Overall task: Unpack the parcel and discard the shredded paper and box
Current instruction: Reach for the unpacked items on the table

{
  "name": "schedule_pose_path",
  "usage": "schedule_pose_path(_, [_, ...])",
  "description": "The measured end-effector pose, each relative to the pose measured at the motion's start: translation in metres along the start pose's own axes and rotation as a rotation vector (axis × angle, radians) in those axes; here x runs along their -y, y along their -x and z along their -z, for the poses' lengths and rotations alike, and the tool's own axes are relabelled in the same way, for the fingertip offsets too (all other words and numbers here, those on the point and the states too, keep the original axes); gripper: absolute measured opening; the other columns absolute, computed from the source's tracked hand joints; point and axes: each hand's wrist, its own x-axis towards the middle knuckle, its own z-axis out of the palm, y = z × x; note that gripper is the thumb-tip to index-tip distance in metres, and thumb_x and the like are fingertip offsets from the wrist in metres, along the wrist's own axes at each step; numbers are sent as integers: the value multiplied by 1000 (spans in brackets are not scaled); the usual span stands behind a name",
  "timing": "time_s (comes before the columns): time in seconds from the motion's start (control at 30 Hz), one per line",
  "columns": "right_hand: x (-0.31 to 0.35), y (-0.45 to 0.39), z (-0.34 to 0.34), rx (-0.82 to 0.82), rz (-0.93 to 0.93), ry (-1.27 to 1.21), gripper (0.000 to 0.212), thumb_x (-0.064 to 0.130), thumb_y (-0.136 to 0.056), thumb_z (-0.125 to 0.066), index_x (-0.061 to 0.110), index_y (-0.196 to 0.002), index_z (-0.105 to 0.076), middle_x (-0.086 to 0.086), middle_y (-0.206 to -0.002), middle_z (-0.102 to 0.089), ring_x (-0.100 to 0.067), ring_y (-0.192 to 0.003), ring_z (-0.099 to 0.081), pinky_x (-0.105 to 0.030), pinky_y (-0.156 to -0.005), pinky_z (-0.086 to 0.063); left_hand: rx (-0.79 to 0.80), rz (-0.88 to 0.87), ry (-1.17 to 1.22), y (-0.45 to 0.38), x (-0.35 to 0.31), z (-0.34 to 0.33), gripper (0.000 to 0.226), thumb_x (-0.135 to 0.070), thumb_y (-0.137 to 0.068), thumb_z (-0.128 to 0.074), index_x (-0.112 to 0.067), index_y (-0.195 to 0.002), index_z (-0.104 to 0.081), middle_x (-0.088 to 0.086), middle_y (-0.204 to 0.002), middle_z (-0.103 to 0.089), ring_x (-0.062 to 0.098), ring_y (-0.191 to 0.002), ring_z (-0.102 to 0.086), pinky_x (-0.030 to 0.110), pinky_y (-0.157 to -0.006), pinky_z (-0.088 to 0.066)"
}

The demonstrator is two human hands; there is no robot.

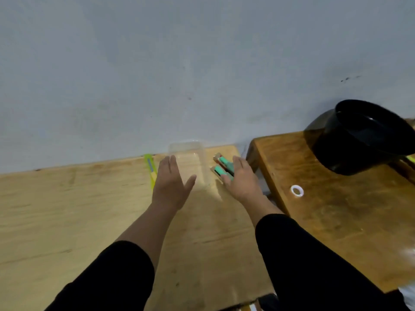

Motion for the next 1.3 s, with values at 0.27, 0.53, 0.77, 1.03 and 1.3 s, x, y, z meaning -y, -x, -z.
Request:
schedule_pose_path(0.27, [-42,-36,-49,38,-5,-118,97,35,-78,-71,14,-147,-7,-6,-153,-19,-22,-141,-23,-38,-111,-30,3,166,366,-2,16,-37,110,-42,-69,-76,-8,-146,-5,8,-154,-15,17,-140,-16,19,-106,-15])
schedule_pose_path(0.53, [-60,-50,-68,-53,-25,-254,87,34,-77,-71,15,-144,-20,-8,-139,-38,-21,-127,-39,-37,-100,-40,-18,229,409,-3,11,-43,110,-42,-63,-79,-10,-145,-12,8,-145,-37,8,-126,-34,14,-92,-25])
schedule_pose_path(0.77, [-58,-60,-70,-109,-46,-311,71,32,-75,-72,14,-134,-37,-8,-125,-46,-21,-117,-43,-29,-89,-38,14,268,448,-1,12,-43,116,-47,-62,-76,-16,-146,-3,6,-149,-33,19,-134,-33,21,-95,-27])
schedule_pose_path(1.03, [-26,-57,-52,-231,-74,-530,69,35,-71,-76,13,-129,-44,-5,-120,-51,-15,-107,-49,-33,-89,-47,102,244,436,-3,15,-37,115,-45,-68,-73,-15,-146,6,8,-152,-25,23,-137,-28,25,-102,-27])
schedule_pose_path(1.3, [36,-68,-68,-133,97,-371,72,47,-62,-76,16,-122,-51,-2,-114,-57,-20,-111,-43,-38,-94,-41,208,238,494,-3,24,-33,114,-48,-70,-69,-17,-146,10,5,-156,-14,20,-141,-18,33,-111,-24])
